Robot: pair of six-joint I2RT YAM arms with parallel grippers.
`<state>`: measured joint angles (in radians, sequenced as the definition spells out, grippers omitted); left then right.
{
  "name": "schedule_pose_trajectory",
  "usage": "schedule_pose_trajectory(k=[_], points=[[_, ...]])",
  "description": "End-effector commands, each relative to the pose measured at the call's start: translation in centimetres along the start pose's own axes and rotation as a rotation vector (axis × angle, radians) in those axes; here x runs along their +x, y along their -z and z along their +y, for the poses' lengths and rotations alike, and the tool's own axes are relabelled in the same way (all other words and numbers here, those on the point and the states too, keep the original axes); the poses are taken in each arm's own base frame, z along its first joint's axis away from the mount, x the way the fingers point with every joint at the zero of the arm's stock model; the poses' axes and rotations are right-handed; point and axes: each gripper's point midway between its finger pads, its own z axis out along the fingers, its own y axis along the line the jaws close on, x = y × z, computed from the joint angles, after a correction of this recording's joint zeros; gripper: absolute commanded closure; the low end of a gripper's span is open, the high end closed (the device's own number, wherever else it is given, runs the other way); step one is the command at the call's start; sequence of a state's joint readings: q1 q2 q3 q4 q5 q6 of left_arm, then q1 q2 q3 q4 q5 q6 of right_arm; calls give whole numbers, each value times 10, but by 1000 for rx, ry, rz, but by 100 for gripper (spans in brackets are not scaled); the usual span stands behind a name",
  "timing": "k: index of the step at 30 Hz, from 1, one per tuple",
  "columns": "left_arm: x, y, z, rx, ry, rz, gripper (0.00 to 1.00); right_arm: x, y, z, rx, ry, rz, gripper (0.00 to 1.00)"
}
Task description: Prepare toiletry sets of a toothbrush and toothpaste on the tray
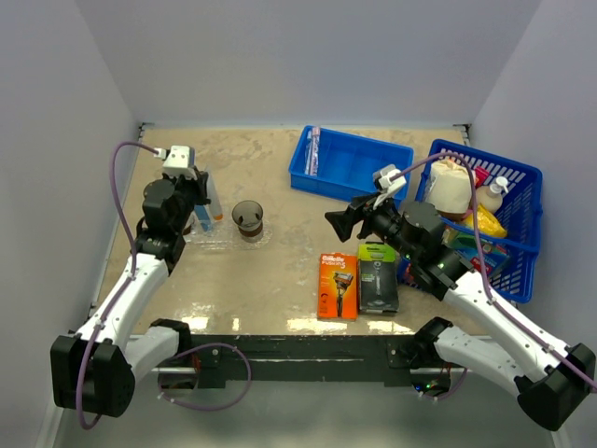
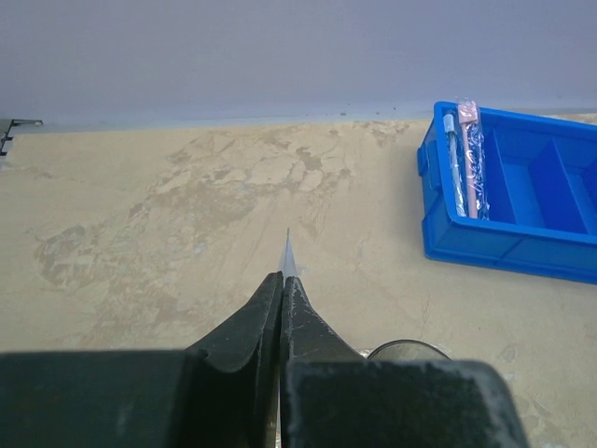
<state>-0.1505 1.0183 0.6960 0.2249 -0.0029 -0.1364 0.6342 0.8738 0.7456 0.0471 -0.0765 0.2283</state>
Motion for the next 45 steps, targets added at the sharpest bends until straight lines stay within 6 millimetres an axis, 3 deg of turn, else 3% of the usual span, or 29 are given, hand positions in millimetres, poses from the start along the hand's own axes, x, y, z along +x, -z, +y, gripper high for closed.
schedule_pose_trajectory(k=[1, 45], points=[[-30, -3, 5, -22, -19, -113, 100, -17, 2, 3, -9, -4, -68, 14], [9, -10, 6, -2, -33, -96, 100, -14, 16, 4, -18, -11, -102, 14]])
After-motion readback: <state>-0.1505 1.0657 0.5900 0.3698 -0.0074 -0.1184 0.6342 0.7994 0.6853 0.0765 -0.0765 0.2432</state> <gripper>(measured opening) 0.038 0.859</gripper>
